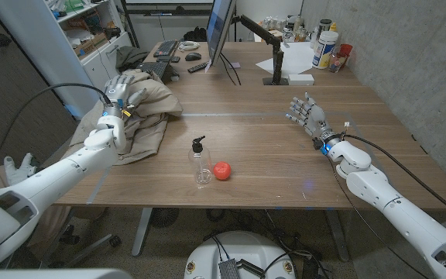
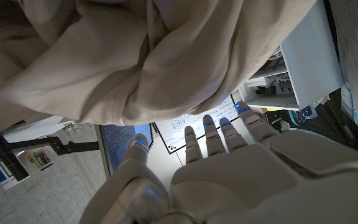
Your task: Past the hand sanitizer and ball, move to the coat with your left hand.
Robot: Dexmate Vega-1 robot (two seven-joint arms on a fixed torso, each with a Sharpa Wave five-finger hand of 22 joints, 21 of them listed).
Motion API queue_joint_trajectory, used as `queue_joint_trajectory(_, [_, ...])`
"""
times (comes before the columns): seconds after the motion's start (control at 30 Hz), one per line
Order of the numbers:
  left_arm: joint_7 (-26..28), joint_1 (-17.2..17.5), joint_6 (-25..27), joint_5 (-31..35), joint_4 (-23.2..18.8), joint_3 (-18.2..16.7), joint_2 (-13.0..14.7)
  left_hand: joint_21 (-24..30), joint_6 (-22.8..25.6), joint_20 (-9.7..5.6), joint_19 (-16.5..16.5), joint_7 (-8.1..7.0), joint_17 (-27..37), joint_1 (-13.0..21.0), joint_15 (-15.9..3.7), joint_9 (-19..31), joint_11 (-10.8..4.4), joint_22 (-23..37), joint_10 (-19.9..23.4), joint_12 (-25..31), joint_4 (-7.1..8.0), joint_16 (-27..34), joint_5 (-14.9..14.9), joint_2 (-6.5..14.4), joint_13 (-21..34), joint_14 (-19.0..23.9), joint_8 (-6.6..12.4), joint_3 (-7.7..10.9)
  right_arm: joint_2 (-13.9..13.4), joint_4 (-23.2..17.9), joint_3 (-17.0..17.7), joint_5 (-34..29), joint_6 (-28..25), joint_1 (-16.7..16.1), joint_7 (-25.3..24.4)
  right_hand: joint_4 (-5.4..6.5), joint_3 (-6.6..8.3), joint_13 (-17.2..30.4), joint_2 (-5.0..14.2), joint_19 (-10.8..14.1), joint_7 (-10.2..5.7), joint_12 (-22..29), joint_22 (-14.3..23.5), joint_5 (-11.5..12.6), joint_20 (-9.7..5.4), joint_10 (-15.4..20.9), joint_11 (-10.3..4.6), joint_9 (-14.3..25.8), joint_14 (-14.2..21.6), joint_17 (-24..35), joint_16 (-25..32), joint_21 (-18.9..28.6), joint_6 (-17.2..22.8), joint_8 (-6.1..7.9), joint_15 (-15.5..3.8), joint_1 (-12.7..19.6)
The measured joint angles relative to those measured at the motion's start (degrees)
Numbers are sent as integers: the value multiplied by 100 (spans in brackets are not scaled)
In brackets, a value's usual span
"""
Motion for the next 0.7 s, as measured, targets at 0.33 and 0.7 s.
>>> queue_joint_trajectory(0.33, [-8, -54, -17, -3, 74, 64, -43, 0, 0, 2, -2, 0, 0, 0, 0, 0, 0, 0, 0, 0, 0, 0, 5, 0, 0, 0, 0, 0, -1, 6, -4, 0, -11, 7, 7, -16, -16, 0, 0, 0, 0, 0, 0, 0, 0, 0, 0, 0, 0, -3, 0, -23, 0, 0, 0, 0])
queue_joint_trajectory(0.7, [-2, -72, -39, -3, 92, 87, -52, 0, 0, 22, -22, 0, 0, 0, 0, 0, 0, 0, 0, 0, 25, 0, 22, 0, 0, 0, 0, -25, -2, 12, -8, 0, -13, 11, 21, -16, -16, 0, 0, 0, 21, 0, 0, 0, 0, 0, 0, 0, 0, -2, 0, -22, 21, 0, 0, 0])
